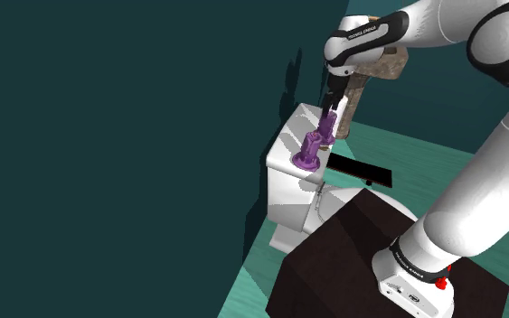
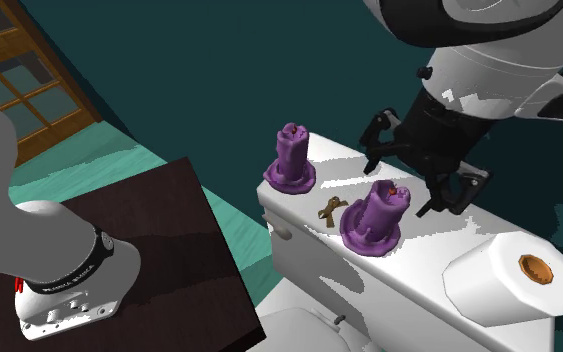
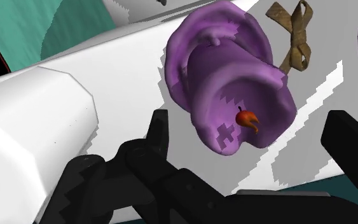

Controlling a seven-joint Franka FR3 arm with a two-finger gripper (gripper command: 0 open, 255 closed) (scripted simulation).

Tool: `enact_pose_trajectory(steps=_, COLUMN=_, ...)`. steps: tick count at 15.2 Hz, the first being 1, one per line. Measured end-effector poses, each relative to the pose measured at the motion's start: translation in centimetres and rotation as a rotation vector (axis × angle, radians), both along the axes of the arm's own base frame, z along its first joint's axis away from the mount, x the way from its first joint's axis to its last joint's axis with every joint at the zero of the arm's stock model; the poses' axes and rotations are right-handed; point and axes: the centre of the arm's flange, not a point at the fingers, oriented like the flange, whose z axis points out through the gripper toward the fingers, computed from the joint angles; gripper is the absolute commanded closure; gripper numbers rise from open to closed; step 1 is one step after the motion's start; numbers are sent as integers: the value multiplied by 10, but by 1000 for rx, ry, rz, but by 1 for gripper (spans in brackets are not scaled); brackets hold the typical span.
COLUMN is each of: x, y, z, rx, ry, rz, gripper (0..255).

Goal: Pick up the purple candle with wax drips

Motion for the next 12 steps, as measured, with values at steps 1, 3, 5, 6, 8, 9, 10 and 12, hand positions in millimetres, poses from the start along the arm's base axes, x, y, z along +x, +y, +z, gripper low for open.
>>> enact_pose_trajectory(steps=1, x=0, y=0, z=-6, rx=0, ry=0, rz=0, gripper=0)
enact_pose_trajectory(steps=3, x=0, y=-2, z=-17, rx=0, ry=0, rz=0, gripper=0)
enact_pose_trajectory(steps=5, x=0, y=-1, z=-22, rx=0, ry=0, rz=0, gripper=255)
enact_pose_trajectory(steps=6, x=1, y=-1, z=-23, rx=0, ry=-1, rz=0, gripper=255)
enact_pose_trajectory(steps=8, x=1, y=-1, z=-23, rx=0, ry=-1, rz=0, gripper=255)
enact_pose_trajectory(steps=9, x=1, y=-1, z=-23, rx=0, ry=-1, rz=0, gripper=255)
enact_pose_trajectory(steps=10, x=1, y=-1, z=-23, rx=0, ry=-1, rz=0, gripper=255)
enact_pose_trajectory(steps=12, x=1, y=-1, z=-23, rx=-1, ry=-2, rz=0, gripper=255)
